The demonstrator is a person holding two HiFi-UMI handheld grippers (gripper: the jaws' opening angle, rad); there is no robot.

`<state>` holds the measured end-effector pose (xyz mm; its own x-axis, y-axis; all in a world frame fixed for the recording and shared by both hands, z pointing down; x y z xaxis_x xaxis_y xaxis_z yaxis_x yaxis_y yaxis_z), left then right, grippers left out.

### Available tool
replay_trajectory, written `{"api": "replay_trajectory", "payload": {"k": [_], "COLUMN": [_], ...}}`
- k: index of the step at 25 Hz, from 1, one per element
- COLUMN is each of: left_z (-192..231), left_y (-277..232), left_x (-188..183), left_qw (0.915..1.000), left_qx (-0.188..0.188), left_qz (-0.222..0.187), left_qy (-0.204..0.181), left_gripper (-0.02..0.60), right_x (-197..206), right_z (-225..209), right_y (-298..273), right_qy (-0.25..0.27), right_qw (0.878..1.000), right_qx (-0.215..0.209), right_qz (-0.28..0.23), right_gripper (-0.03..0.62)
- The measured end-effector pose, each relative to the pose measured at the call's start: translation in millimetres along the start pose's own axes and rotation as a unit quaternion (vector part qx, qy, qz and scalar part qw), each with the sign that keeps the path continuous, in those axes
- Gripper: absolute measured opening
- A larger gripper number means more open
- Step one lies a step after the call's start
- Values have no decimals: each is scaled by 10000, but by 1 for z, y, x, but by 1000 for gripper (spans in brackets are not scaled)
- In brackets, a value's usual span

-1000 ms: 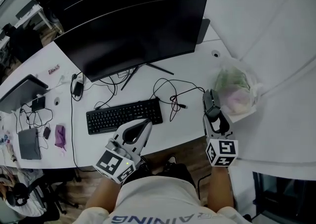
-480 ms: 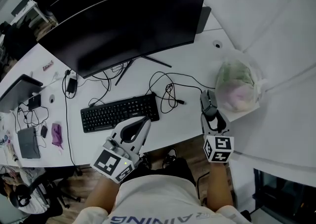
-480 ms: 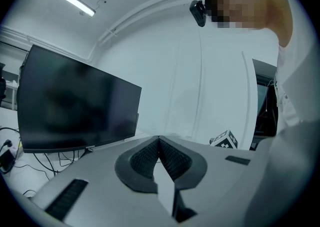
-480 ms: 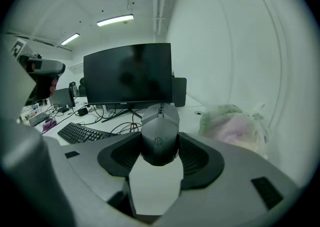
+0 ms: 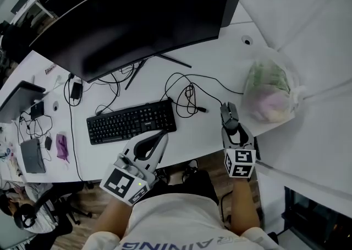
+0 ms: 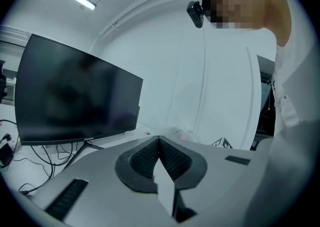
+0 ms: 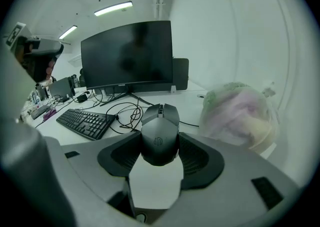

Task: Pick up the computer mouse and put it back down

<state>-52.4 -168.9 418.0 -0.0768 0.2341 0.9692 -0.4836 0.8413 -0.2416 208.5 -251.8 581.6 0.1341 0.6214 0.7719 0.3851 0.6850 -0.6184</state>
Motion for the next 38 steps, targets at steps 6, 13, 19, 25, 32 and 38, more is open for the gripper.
{"api": "replay_trajectory", "payload": {"k": [6, 13, 19, 25, 32, 38], "left_z": [2, 7, 11, 13, 13, 12], "left_y": [3, 1, -1, 0, -1, 3], "left_x": [5, 10, 11, 11, 12, 11], "left_qw": [9999, 9996, 9996, 9995, 9995, 9995], "left_qx": [-89, -112, -117, -119, -114, -145], "left_qz": [85, 145, 157, 186, 187, 186], "left_qy": [72, 192, 202, 205, 214, 207], "left_gripper": [7, 8, 8, 7, 8, 8], "right_x": [16, 27, 34, 38, 44, 53], "right_z": [-4, -6, -8, -9, -9, -10], "right_y": [-15, -27, -32, -35, -40, -41], "right_qy": [142, 202, 208, 183, 109, 105], "right_qw": [9996, 9989, 9984, 9979, 9977, 9971], "right_qx": [118, 231, 298, 323, 299, 312], "right_qz": [216, 357, 425, 527, 594, 685], "right_gripper": [250, 250, 250, 250, 244, 242]}}
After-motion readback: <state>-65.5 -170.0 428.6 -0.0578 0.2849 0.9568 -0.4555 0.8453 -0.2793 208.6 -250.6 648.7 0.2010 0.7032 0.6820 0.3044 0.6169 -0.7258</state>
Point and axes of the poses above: the fingertips, and each gripper's own axes: y backward along the fingers, z to its left, x out of its underside, the point moved 6 cm from there along y, backward along the fingers, and after that the axes turned 10 degrees about -y, right-handed, at the moved point
